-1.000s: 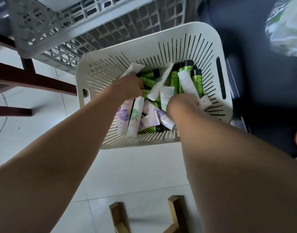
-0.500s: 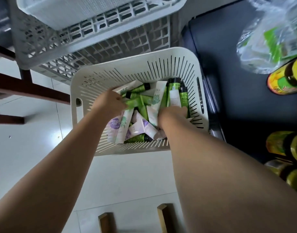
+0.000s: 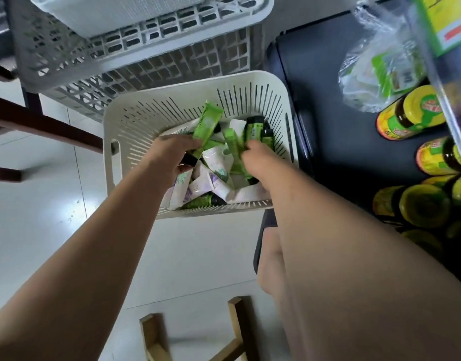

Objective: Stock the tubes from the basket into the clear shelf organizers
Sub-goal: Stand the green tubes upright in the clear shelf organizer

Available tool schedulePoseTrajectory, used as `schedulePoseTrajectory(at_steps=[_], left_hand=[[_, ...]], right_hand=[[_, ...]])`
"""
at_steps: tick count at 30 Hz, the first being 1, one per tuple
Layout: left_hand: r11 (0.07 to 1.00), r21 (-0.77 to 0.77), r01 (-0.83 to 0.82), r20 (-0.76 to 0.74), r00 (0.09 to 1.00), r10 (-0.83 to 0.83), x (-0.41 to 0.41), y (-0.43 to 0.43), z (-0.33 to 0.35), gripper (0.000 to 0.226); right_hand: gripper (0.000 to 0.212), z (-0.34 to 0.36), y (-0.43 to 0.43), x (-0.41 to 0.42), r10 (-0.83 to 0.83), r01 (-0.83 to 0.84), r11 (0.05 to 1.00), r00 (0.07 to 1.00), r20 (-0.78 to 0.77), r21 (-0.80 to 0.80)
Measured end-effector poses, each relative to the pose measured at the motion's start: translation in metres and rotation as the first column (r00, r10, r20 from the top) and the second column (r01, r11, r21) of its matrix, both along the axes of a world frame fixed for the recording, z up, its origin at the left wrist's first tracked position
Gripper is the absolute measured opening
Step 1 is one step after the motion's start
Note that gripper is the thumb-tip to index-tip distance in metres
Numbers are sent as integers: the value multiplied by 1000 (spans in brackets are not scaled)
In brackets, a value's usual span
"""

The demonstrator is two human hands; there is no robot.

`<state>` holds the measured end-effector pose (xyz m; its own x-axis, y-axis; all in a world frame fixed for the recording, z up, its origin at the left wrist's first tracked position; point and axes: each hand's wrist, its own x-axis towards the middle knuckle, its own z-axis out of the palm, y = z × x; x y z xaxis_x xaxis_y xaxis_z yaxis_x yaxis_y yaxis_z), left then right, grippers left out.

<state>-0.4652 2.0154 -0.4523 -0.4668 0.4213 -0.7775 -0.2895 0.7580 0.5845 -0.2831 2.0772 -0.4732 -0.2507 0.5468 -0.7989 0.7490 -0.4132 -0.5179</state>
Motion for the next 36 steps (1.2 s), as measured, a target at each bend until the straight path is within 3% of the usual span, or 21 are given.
schedulePoseTrajectory(at_steps=[4, 8, 13, 21, 26, 29, 32, 36], left_hand=[[998, 57, 1, 48, 999, -4, 14, -8, 26, 9], [984, 172, 43, 22, 999, -48, 30, -16, 63, 17], [921, 376, 106, 73, 987, -143, 55, -27, 121, 11], [739, 653, 163, 64, 961, -269, 95, -45, 231, 11], [582, 789, 200, 45, 924, -379, 125, -51, 292, 8], [438, 860, 261, 6, 854, -520, 156, -51, 324, 20], [325, 888, 325, -67, 792, -607, 199, -56, 353, 23], [169, 907, 387, -152, 673, -724, 267, -78, 381, 22]], right_hand=[[38, 37, 0, 2, -300, 306, 952, 938, -173, 10], [50, 74, -10, 8, -398, 408, 913, 879, -264, -19], [19, 144, -18, 22, -459, 517, 855, 795, -396, 47], [24, 268, -41, 44, -540, 784, 620, 462, -704, 40], [16, 338, -65, 79, -433, 901, 413, 324, -841, 134], [8, 380, -94, 118, -370, 928, 369, 196, -908, 50], [9, 400, -128, 172, -269, 937, 303, 259, -927, 174], [23, 417, -186, 247, -230, 942, 114, 335, -914, 317]])
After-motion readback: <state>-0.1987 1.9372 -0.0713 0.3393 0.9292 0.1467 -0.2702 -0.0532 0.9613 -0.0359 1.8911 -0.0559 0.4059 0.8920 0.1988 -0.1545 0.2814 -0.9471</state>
